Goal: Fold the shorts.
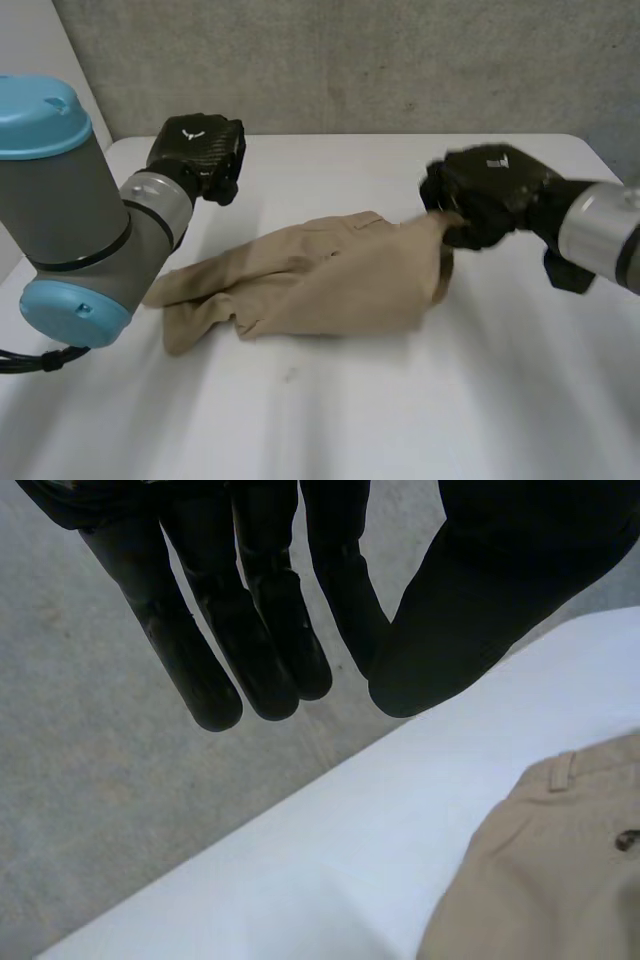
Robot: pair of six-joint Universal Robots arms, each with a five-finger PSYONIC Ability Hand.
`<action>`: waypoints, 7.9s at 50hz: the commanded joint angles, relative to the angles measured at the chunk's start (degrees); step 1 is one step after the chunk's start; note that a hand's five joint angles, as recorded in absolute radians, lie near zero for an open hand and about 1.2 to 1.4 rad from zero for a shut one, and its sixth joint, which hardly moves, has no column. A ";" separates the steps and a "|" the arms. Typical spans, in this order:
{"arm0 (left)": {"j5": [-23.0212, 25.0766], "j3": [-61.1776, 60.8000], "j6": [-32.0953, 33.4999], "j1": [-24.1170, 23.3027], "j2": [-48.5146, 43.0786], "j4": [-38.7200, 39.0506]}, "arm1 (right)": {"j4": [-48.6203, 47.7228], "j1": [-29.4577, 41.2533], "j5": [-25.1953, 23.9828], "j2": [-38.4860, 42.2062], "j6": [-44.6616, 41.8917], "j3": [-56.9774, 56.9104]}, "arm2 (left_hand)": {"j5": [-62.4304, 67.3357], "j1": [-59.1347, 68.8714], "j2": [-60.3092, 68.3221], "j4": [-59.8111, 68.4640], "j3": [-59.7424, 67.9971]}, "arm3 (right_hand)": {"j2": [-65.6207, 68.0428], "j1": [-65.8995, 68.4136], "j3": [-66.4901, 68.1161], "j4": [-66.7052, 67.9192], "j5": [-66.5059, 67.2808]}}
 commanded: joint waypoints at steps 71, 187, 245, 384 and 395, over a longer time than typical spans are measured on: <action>19.39 10.23 -10.22 8.02 -15.26 -16.88 | -12.07 16.35 24.17 17.12 -1.50 -8.80 | 3.86 3.85 3.13 3.27 3.22 | 13.15 26.57 12.23 12.06 14.52; 13.41 20.12 -7.22 5.82 -4.73 8.87 | -59.81 19.26 33.23 18.19 -21.45 -17.26 | 14.92 14.90 14.19 14.32 14.28 | 13.15 26.57 12.23 12.06 14.52; -8.64 -16.92 -18.56 -2.35 -6.66 7.47 | -30.18 19.08 29.53 18.54 -4.66 5.26 | -27.61 -27.63 -28.34 -28.21 -28.26 | 13.15 26.57 12.23 12.06 14.52; 0.94 29.38 20.90 3.80 -31.44 21.09 | -52.85 13.81 36.12 34.71 -28.83 -17.24 | 14.92 14.90 14.19 14.32 14.28 | 13.15 26.57 12.23 12.06 14.52; 3.30 42.49 20.90 3.71 -39.53 21.53 | -54.09 12.14 34.02 43.23 -30.41 -28.14 | 9.78 9.76 9.05 9.18 9.14 | 3.05 16.47 2.13 1.96 4.42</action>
